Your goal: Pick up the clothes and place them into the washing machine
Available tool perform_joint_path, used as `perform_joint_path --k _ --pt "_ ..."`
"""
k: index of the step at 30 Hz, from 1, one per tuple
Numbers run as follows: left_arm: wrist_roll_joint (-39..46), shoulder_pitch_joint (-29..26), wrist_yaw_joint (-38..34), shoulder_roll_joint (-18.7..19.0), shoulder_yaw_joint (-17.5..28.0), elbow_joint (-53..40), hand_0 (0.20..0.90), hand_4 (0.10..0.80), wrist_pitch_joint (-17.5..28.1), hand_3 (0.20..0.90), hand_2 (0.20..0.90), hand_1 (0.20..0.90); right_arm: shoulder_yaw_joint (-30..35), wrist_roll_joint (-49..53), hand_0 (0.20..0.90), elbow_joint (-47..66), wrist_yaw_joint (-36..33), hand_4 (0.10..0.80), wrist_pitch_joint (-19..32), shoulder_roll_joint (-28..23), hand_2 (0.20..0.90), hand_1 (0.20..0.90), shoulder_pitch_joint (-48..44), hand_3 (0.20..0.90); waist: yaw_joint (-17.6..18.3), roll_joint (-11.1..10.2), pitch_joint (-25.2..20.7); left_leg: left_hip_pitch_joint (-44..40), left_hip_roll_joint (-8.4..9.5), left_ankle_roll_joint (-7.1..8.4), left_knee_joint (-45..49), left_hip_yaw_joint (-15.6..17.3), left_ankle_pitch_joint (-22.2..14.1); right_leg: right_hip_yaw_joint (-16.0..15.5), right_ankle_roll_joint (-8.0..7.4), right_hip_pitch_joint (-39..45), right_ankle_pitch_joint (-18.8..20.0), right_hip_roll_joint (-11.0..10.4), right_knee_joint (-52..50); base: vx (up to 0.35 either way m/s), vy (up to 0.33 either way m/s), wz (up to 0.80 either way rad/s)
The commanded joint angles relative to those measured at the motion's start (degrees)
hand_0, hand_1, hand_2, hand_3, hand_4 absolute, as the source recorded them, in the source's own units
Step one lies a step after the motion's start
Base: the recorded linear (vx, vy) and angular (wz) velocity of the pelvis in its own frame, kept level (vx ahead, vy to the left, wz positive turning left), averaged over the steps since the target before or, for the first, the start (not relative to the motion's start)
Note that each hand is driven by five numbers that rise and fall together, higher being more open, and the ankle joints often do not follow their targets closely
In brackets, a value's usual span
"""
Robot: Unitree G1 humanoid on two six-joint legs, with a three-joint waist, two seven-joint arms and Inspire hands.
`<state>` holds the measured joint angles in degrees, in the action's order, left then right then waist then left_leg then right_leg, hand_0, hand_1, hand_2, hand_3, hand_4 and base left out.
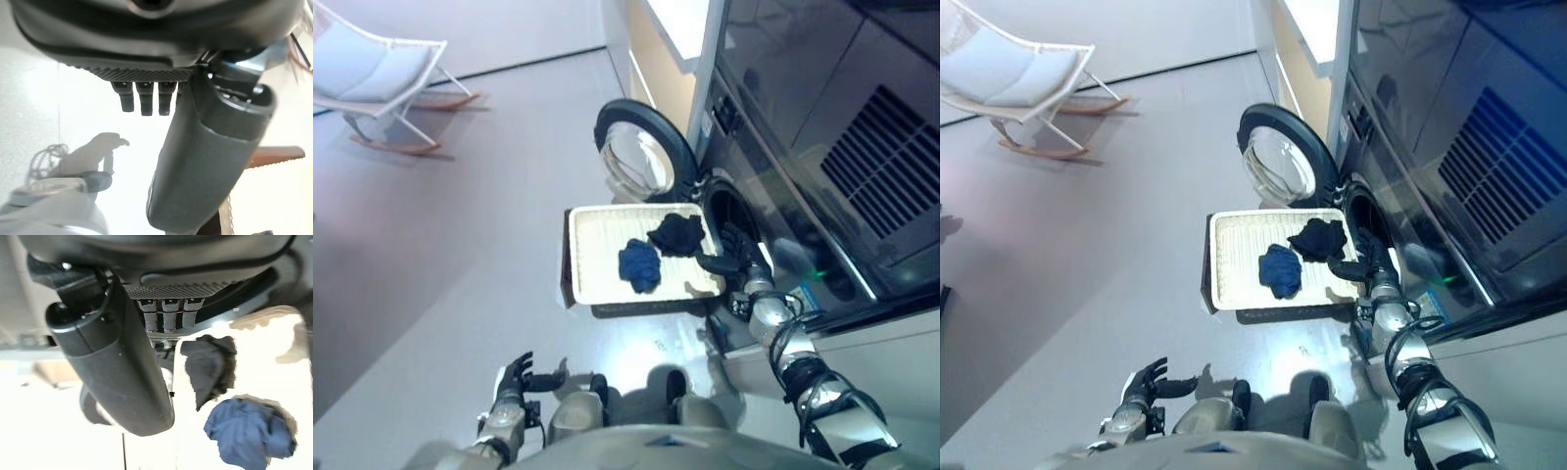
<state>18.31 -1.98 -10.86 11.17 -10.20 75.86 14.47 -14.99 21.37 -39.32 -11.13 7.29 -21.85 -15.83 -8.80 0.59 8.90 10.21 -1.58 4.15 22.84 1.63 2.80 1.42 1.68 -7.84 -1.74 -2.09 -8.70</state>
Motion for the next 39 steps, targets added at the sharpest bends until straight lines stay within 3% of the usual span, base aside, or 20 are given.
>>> perform_joint_path --k 1,2,3,5,7,10,12,13,14,16,17,18,19,21,23,24,25,29,33,39 --pt "-0.08 5.06 -1.71 3.3 1.92 2.29 0.9 0.8 1.28 0.9 0.9 0.9 -2.38 -1.66 0.9 8.38 -0.83 0.8 3.32 1.94 0.9 0.9 -4.4 0.9 -0.87 -2.92 -3.6 9.03 4.0 -2.8 -13.91 -1.64 6.54 -0.57 -3.75 5.91 -1.6 1.11 2.68 0.133 0.011 -0.1" --pt "-0.08 5.08 -1.71 3.32 1.94 2.29 0.9 0.8 1.28 0.9 0.9 0.9 -2.4 -1.67 0.9 8.37 -0.84 0.8 3.33 1.97 0.9 0.9 -4.4 0.9 -0.8 -3.02 -3.55 8.89 4.12 -2.82 -14.02 -1.64 6.56 -0.61 -3.77 5.99 -1.75 0.99 2.61 0.187 0.027 -0.13" --pt "-0.48 4.59 -2.3 3.59 1.81 3.18 0.9 0.8 0.67 0.9 0.9 0.9 -2.79 -2.07 0.9 9.4 -1.09 0.8 3.31 1.61 0.9 0.9 -4.56 0.9 -1.39 -2.92 -2.88 12.87 2.99 -2.06 -18.08 0.93 8.06 -0.77 -3.73 7.43 -2.86 1.45 2.53 0.2 0.021 0.01" --pt "-1.29 4.22 -2.87 3.93 1.84 3.88 0.9 0.8 -0.24 0.9 0.9 0.9 -2.63 -2.39 0.9 9.22 -2.32 0.8 3.15 2.16 0.9 0.9 -5.37 0.9 -1.79 -2.92 -2.53 13.66 2.58 -1.8 -21.15 2.96 8.38 -0.66 -3.7 9.5 -4.15 1.78 2.74 0.278 0.05 0.04" --pt "-1.35 5.86 -3.26 4.1 3.08 3.73 0.9 0.8 -0.05 0.9 0.9 0.9 -2.55 -3.55 0.9 9.34 -2.04 0.8 2.66 2.79 0.9 0.9 -5.4 0.9 -2.57 -2.36 -4.09 9.23 2.46 -2.59 -24.34 -0.16 9.31 0.47 -4.22 11.38 -5.76 2.39 2.36 0.334 0.114 -0.3" --pt "-2.84 5.12 -3.17 5.11 3.28 3.41 0.9 0.8 -0.34 0.9 0.9 0.9 -0.72 -3.94 0.9 11.0 -1.43 0.8 2.53 3.29 0.9 0.9 -2.22 0.9 -2.0 -2.71 -6.82 5.08 2.7 -3.19 -24.64 1.56 9.4 -1.41 -5.6 13.08 -7.02 1.39 -1.37 0.367 0.15 -0.51" --pt "-3.84 4.34 -2.81 6.05 3.14 2.33 0.9 0.8 -0.22 0.9 0.9 0.9 -0.47 -5.06 0.9 11.39 -0.74 0.8 2.41 3.22 0.9 0.9 -0.81 0.9 -1.6 -2.87 -6.82 2.69 3.91 -4.46 -23.52 2.33 7.0 -3.04 -6.81 11.71 -4.67 0.25 -6.36 0.249 0.134 -0.23" --pt "-3.66 4.3 -3.01 6.83 2.68 1.41 0.9 0.8 0.25 0.9 0.9 0.9 -1.06 -6.29 0.9 10.42 -1.09 0.8 2.37 3.85 0.9 0.9 -1.87 0.9 -1.9 -3.12 -5.9 2.28 4.49 -5.32 -22.77 2.85 6.25 -4.49 -7.99 8.92 0.19 -1.91 -11.27 0.085 0.116 0.22" --pt "-3.43 3.49 -2.82 7.24 2.05 0.27 0.9 0.8 0.18 0.9 0.9 0.9 -2.28 -7.16 0.9 9.58 -0.74 0.8 1.87 3.6 0.9 0.9 -2.66 0.9 -1.31 -2.29 -5.07 2.27 3.84 -5.55 -22.33 2.91 6.35 -3.91 -8.54 5.31 2.25 -1.71 -16.53 0.028 0.102 0.13" --pt "-4.09 1.28 -3.08 7.83 0.89 -1.33 0.9 0.8 0.1 0.9 0.9 0.9 -4.4 -11.24 0.9 7.82 -0.4 0.8 0.89 2.32 0.9 0.9 -5.39 0.9 -0.41 -1.46 -3.8 1.83 3.55 -5.44 -22.15 2.49 5.78 -3.43 -7.21 0.93 0.54 0.09 -19.63 0.024 0.066 0.07" --pt "-3.8 0.84 -3.22 7.96 0.9 -2.31 0.9 0.8 0.21 0.9 0.9 0.9 -5.3 -13.75 0.9 7.36 -1.23 0.8 0.39 1.68 0.9 0.9 -6.77 0.9 -0.29 -0.94 -3.31 1.5 3.25 -5.22 -22.3 2.35 5.47 -4.65 -6.56 -1.37 -0.74 -0.45 -18.99 0.019 0.025 0.34" --pt "-3.68 0.24 -3.62 8.16 0.85 -3.37 0.9 0.8 0.39 0.9 0.9 0.9 -7.61 -19.44 0.9 6.54 -1.6 0.8 -0.5 0.62 0.9 0.9 -9.25 0.9 0.1 -0.33 -2.26 0.64 2.84 -4.8 -22.63 1.86 4.93 -5.96 -5.91 -3.32 -2.43 -2.24 -16.97 0.013 -0.029 0.3" --pt "-3.79 -0.34 -4.49 8.09 0.72 -4.15 0.9 0.8 0.85 0.9 0.9 0.9 -9.42 -23.62 0.9 4.59 -2.09 0.8 -1.47 0.05 0.9 0.9 -10.95 0.9 0.01 0.3 -2.06 0.34 2.15 -4.36 -22.91 1.51 4.17 -6.2 -5.88 -5.27 -1.59 -3.82 -13.47 0.041 -0.104 0.13" --pt "-4.19 -1.02 -5.64 8.11 0.78 -5.63 0.9 0.8 1.4 0.9 0.9 0.9 -12.31 -31.42 0.9 2.08 -3.39 0.8 -3.23 -0.2 0.9 0.9 -13.77 0.9 -0.29 -0.92 -0.71 0.04 2.49 -3.44 -22.38 1.28 2.67 -8.78 -7.4 -3.11 1.92 -8.14 -2.0 0.051 -0.13 0.03" --pt "-4.42 -1.95 -6.5 7.79 0.58 -5.87 0.9 0.8 1.79 0.9 0.9 0.9 -14.8 -37.2 0.9 -1.2 -4.46 0.8 -3.71 -0.21 0.9 0.9 -15.84 0.9 -0.08 -1.81 0.52 0.52 2.89 -3.32 -21.96 1.16 2.36 -7.2 -8.19 -3.46 4.61 -7.71 0.82 0.028 -0.164 0.14" --pt "-5.05 -2.51 -6.63 7.9 0.59 -6.4 0.9 0.8 1.36 0.9 0.9 0.9 -16.1 -39.7 0.9 -1.46 -4.7 0.8 -3.99 -0.83 0.9 0.9 -16.01 0.9 -0.03 -2.5 0.56 1.16 3.02 -3.32 -21.36 0.4 2.35 -5.98 -8.08 -3.32 3.2 -5.85 -0.54 0.013 -0.219 0.29" --pt "-5.51 -2.24 -7.03 7.45 -0.08 -7.04 0.9 0.8 1.73 0.9 0.9 0.9 -17.39 -42.15 0.9 -4.66 -5.22 0.8 -4.87 -0.24 0.9 0.9 -17.88 0.9 -0.63 -2.31 1.3 2.02 3.08 -3.42 -20.77 -0.31 2.54 -5.61 -7.79 -4.69 3.66 -5.56 -1.54 0.022 -0.172 0.55" --pt "-7.18 -1.52 -7.26 5.55 -2.14 -8.83 0.9 0.8 1.46 0.9 0.9 0.9 -21.02 -44.43 0.9 -12.38 -6.36 0.8 -4.84 1.65 0.9 0.9 -20.98 0.9 -1.88 -1.71 1.6 3.79 2.9 -3.12 -20.94 -2.11 3.26 -9.74 -7.34 -4.46 2.78 -6.21 -1.36 0.022 -0.115 0.63" --pt "-7.31 -1.92 -7.62 5.33 -3.33 -9.62 0.9 0.8 1.36 0.9 0.9 0.9 -23.93 -46.92 0.9 -15.37 -7.15 0.8 -5.32 2.96 0.9 0.9 -24.58 0.9 -2.12 -0.74 2.6 6.05 2.96 -3.12 -20.42 -3.56 3.85 -11.66 -6.76 -6.37 1.96 -6.2 -2.69 -0.034 -0.072 0.34" --pt "-5.96 -4.14 -9.49 5.51 -5.74 -12.2 0.9 0.8 2.07 0.9 0.9 0.9 -24.69 -45.63 0.9 -22.65 -10.63 0.8 -6.27 2.2 0.9 0.9 -33.19 0.9 -3.34 1.41 4.65 10.49 3.68 -3.28 -20.14 -4.32 5.03 -12.03 -6.63 -10.72 1.91 -6.41 -3.97 -0.038 0.006 0.14"
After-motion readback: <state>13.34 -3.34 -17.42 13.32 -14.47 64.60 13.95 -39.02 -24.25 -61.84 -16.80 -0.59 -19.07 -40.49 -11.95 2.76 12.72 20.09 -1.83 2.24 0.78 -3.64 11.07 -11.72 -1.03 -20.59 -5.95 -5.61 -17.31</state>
